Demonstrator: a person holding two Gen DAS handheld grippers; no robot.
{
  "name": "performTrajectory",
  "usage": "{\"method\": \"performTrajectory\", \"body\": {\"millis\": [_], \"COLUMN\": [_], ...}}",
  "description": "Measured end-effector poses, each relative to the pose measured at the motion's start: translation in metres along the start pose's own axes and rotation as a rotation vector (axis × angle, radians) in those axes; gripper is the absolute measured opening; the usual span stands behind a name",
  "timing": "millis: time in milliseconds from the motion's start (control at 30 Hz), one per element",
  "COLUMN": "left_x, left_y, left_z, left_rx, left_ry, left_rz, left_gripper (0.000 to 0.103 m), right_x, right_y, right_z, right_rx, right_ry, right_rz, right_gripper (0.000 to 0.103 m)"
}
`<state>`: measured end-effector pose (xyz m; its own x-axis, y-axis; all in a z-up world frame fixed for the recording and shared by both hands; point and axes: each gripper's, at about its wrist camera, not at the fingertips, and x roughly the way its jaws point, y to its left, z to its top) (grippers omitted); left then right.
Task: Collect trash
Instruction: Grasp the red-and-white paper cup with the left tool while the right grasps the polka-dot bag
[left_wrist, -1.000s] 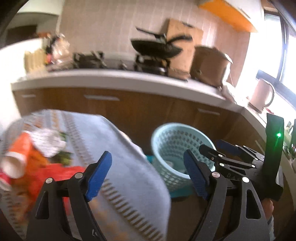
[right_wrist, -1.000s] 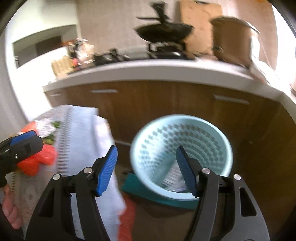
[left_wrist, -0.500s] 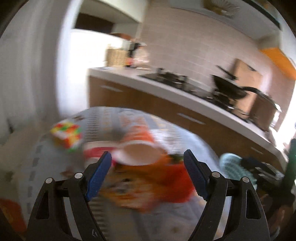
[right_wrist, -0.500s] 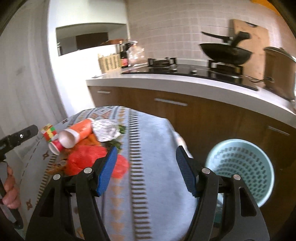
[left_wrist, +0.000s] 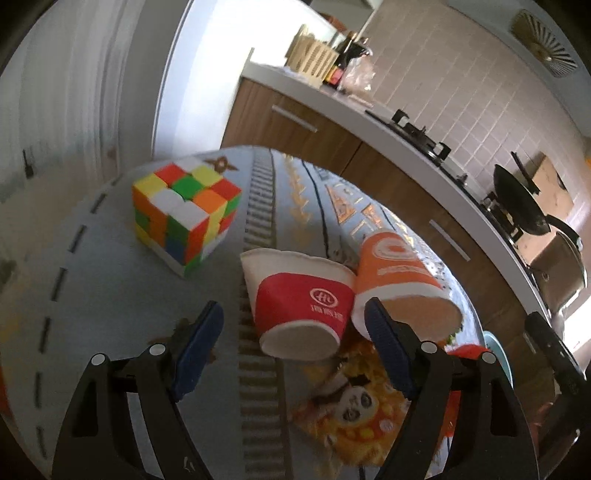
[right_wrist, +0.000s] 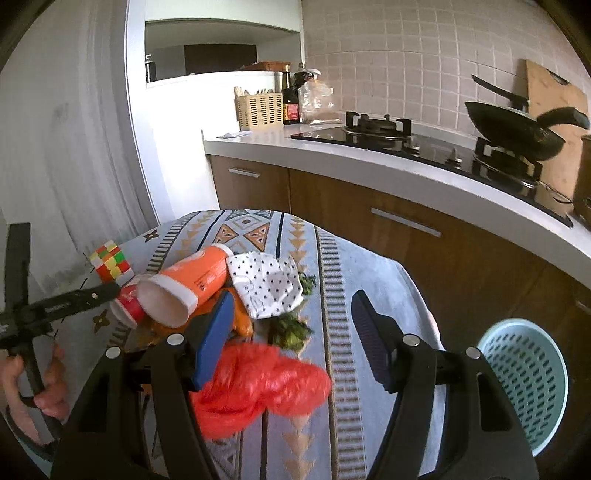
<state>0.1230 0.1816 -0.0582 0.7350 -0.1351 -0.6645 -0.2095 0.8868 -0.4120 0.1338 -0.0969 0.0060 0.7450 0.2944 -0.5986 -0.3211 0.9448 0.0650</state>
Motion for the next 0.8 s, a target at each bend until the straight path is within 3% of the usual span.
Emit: {"method": "performTrajectory", "body": {"millis": [267, 433, 567, 800], "left_x": [0.026, 0.029, 0.025, 0.011], "left_y": [0.013, -0.002, -0.014, -0.01], "left_z": [-0.008, -0.012, -0.017, -0.014], "left_rx": [-0.033, 0.047, 0.109, 0.092], "left_ry": [0.002, 0.02, -0.008, -0.077], "left_rz": [-0.003, 0.019, 0.053, 0.05], "left_gripper": [0.076, 0.066, 0.065, 0.065], "right_x": [0.058, 0.088, 0.11, 0.138], "right_y": [0.003, 0.017, 0.03, 0.024], "right_z": [0.012, 0.013, 0.011, 0.013], "right_rx": [-0.035, -0.074, -0.129, -0.083], "right_ry": [0.111, 0.174, 0.223, 0.282], "right_rz": [0.039, 0.071, 0.067, 0.109], "right_gripper": [0.062, 0.062, 0.062, 0.062]}}
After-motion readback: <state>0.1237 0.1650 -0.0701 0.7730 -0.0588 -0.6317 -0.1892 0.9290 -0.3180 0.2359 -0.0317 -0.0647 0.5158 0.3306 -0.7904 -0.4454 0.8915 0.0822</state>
